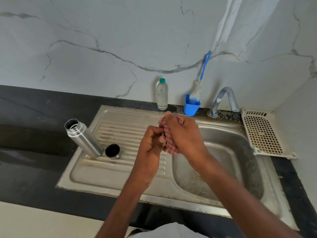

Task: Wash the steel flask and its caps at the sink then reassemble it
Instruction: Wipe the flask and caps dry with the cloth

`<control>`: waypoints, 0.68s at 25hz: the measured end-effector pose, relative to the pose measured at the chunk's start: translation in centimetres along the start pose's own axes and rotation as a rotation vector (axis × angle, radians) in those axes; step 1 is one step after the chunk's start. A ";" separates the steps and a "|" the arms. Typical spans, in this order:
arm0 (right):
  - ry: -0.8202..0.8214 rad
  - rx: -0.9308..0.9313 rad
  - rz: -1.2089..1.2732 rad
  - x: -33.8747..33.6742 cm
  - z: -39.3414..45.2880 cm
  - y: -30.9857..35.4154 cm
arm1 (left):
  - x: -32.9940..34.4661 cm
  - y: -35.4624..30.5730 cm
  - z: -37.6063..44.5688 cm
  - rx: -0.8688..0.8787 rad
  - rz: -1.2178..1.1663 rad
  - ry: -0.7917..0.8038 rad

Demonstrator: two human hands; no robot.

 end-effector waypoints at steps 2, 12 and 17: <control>-0.041 0.301 0.329 0.4 0.1 -0.5 | 0.4 -0.3 -0.3 0.028 0.076 -0.127; 0.078 -0.495 0.169 1.8 -1.9 -3.4 | -1.3 -0.4 1.2 -0.475 -0.523 -0.018; 0.002 0.369 0.450 2.5 -1.4 -4.4 | -4.3 3.4 1.6 -0.226 0.056 -0.394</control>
Point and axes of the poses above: each hand's wrist, its own z-axis towards the middle knuckle, its own x-axis out of the palm, y = z × x, the point moved 2 cm from there along z, towards the middle knuckle, and after that the axes turned 14 degrees about z, right-handed, at the moved point
